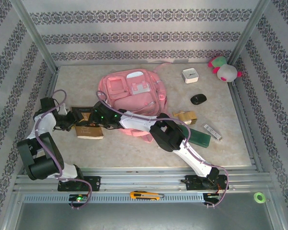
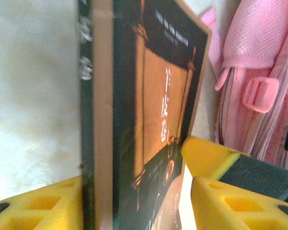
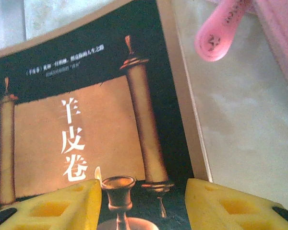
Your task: Pack books, pencil case, and school supplies into a backpack
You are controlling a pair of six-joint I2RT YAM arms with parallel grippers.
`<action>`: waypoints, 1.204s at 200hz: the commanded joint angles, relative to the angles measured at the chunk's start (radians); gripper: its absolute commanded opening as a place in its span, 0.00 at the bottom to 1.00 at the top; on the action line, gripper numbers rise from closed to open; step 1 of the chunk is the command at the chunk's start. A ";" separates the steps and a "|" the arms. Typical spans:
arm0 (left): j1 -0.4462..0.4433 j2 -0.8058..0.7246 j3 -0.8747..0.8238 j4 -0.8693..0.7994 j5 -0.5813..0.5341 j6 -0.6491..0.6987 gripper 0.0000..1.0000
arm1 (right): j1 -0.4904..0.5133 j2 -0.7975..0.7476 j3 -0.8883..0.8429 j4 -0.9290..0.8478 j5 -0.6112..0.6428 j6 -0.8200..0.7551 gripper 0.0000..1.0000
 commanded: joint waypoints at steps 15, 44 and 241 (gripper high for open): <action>-0.076 0.036 -0.023 0.003 0.101 -0.039 0.49 | 0.022 0.049 -0.033 -0.022 -0.031 0.014 0.50; -0.079 -0.018 0.006 -0.024 -0.032 -0.049 0.17 | 0.018 0.007 -0.070 -0.010 -0.008 0.000 0.50; -0.500 -0.433 -0.175 1.362 0.634 -0.516 0.00 | -0.216 -1.205 -0.992 0.362 -0.151 -0.747 0.78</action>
